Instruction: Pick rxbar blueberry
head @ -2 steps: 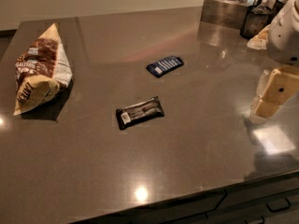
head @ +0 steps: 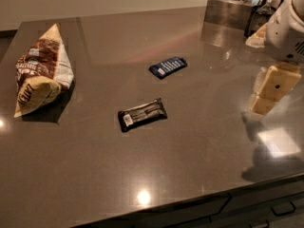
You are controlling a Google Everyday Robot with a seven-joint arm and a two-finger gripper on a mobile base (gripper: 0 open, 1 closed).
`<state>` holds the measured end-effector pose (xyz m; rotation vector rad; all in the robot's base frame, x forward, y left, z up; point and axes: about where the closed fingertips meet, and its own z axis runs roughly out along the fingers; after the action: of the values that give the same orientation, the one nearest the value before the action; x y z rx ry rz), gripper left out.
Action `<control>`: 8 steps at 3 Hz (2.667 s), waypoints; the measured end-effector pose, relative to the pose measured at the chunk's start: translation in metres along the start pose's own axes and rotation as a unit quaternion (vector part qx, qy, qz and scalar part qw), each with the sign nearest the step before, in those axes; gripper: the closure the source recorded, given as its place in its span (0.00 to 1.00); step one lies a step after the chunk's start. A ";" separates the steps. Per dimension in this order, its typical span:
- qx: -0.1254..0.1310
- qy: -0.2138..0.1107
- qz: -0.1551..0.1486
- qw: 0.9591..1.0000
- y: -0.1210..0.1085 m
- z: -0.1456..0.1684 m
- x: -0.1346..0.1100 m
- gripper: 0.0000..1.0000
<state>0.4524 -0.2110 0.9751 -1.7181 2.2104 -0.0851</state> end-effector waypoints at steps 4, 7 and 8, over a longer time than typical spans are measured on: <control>-0.030 -0.102 0.008 0.994 -0.100 0.074 -0.054 0.00; -0.078 -0.179 0.051 0.979 -0.165 0.158 -0.098 0.00; -0.099 -0.196 0.071 0.973 -0.170 0.187 -0.123 0.00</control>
Offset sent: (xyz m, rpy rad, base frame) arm 0.0958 0.0238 -0.0229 0.1440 0.0523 0.0115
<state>0.6932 -0.1100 0.8697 -1.5051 2.0846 0.4824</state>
